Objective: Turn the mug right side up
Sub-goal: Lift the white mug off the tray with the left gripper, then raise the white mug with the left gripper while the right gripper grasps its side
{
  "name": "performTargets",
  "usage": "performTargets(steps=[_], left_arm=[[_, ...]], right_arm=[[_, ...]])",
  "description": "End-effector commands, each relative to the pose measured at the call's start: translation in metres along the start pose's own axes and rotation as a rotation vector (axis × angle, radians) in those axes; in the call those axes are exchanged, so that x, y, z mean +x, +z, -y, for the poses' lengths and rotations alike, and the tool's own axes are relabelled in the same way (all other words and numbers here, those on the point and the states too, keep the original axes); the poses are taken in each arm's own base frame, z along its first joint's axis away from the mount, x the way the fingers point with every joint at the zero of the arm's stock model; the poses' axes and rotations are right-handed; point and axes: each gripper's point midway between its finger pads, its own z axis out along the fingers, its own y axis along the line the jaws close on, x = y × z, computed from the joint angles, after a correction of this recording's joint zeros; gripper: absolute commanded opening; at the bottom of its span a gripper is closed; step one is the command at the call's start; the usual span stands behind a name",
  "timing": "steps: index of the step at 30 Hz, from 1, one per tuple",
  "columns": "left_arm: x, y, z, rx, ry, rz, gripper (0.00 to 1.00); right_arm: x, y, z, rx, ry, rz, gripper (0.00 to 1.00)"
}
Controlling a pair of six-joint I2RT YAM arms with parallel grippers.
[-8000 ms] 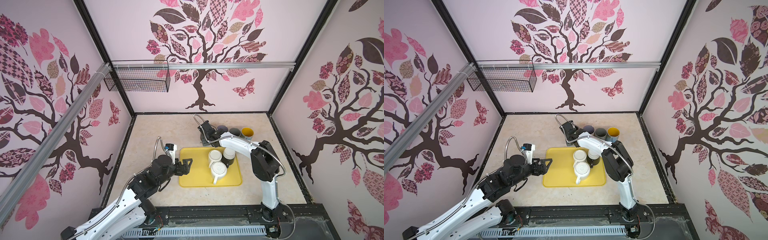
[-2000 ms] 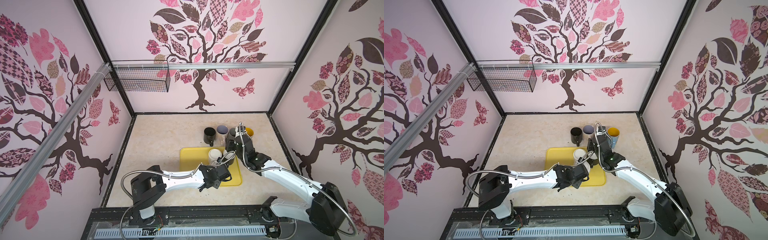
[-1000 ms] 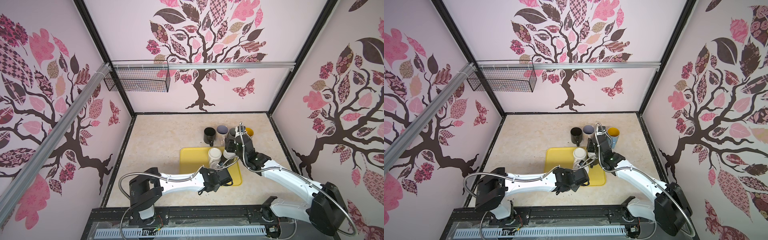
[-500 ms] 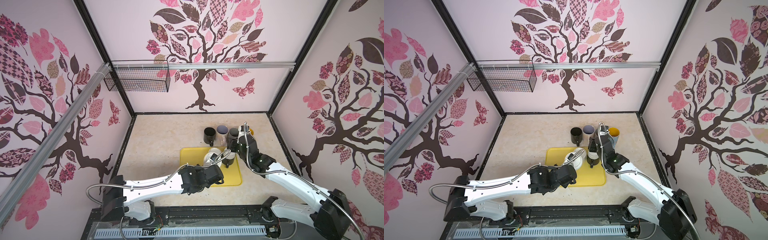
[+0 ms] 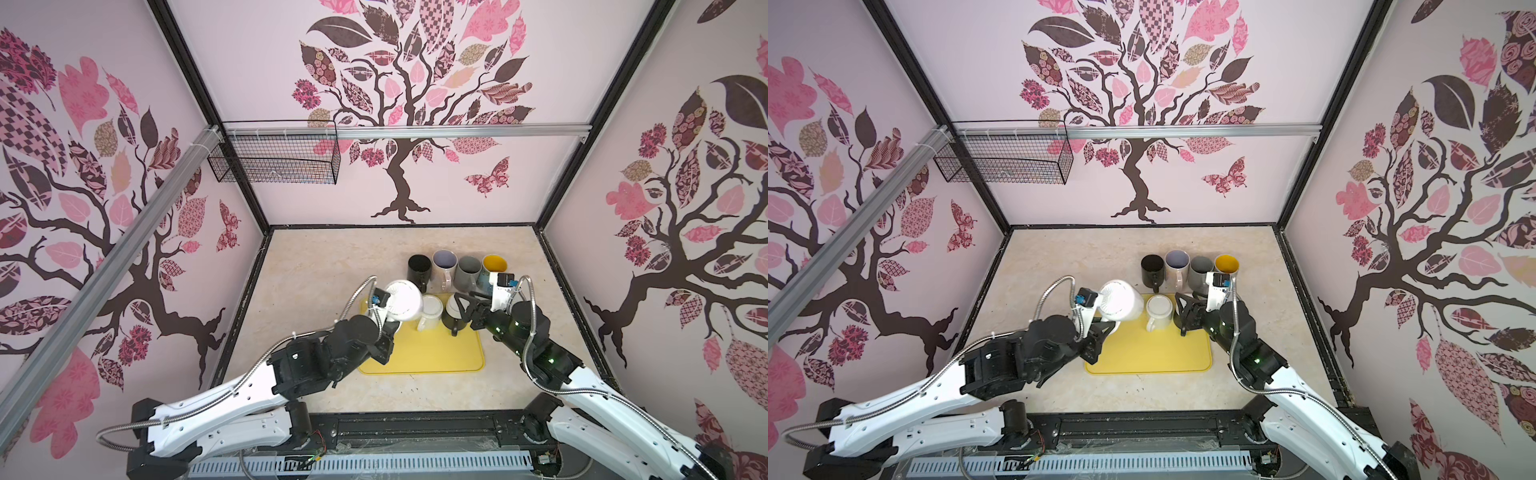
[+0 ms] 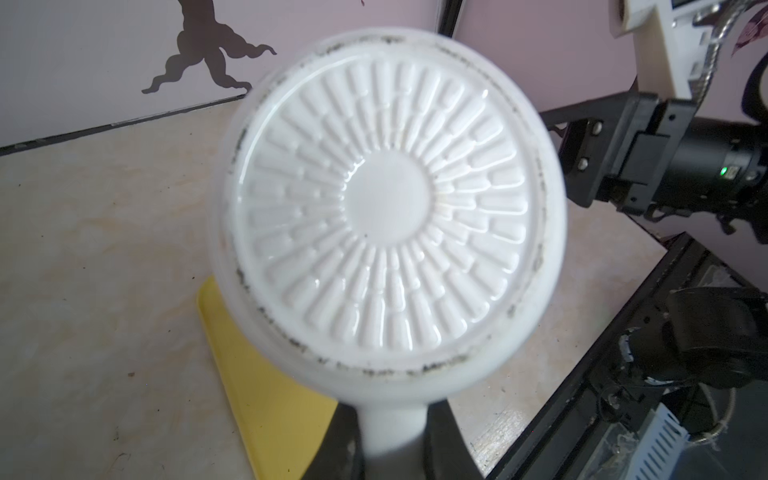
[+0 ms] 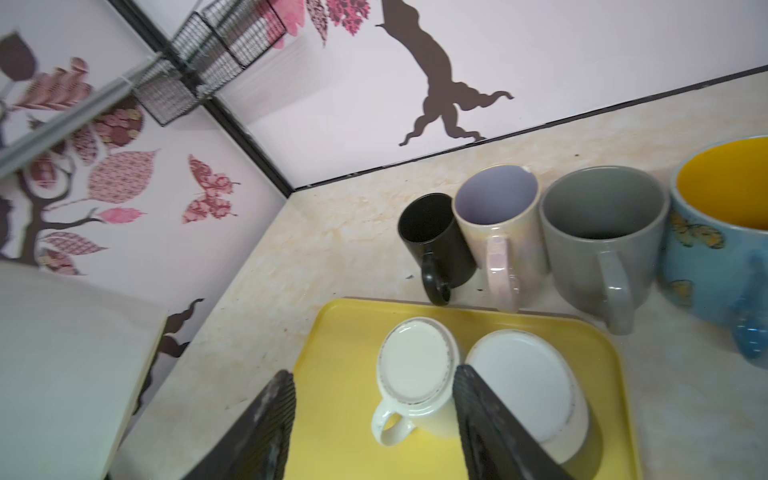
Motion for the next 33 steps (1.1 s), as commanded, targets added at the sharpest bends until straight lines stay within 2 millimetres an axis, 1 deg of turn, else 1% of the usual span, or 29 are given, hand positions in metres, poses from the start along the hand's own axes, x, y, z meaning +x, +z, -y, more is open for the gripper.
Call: performTargets(steps=[1, 3, 6, 8, 10, 15, 19, 21, 24, 26, 29, 33], left_arm=[[-0.038, -0.018, 0.024, 0.183, -0.108, 0.17, 0.0], [-0.049, -0.027, 0.031, 0.249, -0.138, 0.214, 0.0], [-0.061, -0.033, 0.043, 0.321, -0.162, 0.246, 0.0], [-0.069, -0.037, 0.05, 0.361, -0.175, 0.265, 0.0], [-0.077, -0.041, 0.055, 0.393, -0.189, 0.289, 0.0], [-0.09, -0.045, 0.059, 0.429, -0.213, 0.342, 0.0], [-0.099, -0.046, 0.058, 0.43, -0.225, 0.369, 0.0], [-0.105, -0.049, 0.056, 0.432, -0.229, 0.391, 0.0], [-0.11, -0.05, 0.053, 0.429, -0.232, 0.401, 0.0], [-0.113, -0.05, 0.051, 0.444, -0.251, 0.405, 0.0], [-0.116, -0.043, 0.049, 0.512, -0.325, 0.405, 0.0], [-0.112, -0.034, 0.047, 0.577, -0.4, 0.391, 0.0]], right_arm=[[-0.023, -0.02, -0.055, -0.299, 0.063, 0.072, 0.63], [-0.018, -0.026, -0.079, -0.449, 0.09, 0.038, 0.63], [-0.009, -0.024, -0.101, -0.587, 0.152, -0.044, 0.63], [-0.007, -0.023, -0.111, -0.65, 0.188, -0.081, 0.62], [-0.008, -0.026, -0.119, -0.704, 0.207, -0.086, 0.61], [-0.007, -0.037, -0.138, -0.806, 0.203, -0.111, 0.6], [-0.002, -0.041, -0.143, -0.833, 0.203, -0.136, 0.59], [-0.001, -0.04, -0.138, -0.806, 0.213, -0.135, 0.59], [-0.001, -0.048, -0.139, -0.828, 0.208, -0.123, 0.59], [-0.002, -0.056, -0.144, -0.866, 0.206, -0.117, 0.58], [-0.006, -0.062, -0.149, -0.9, 0.2, -0.106, 0.58], [-0.01, -0.06, -0.151, -0.907, 0.204, -0.1, 0.57]])
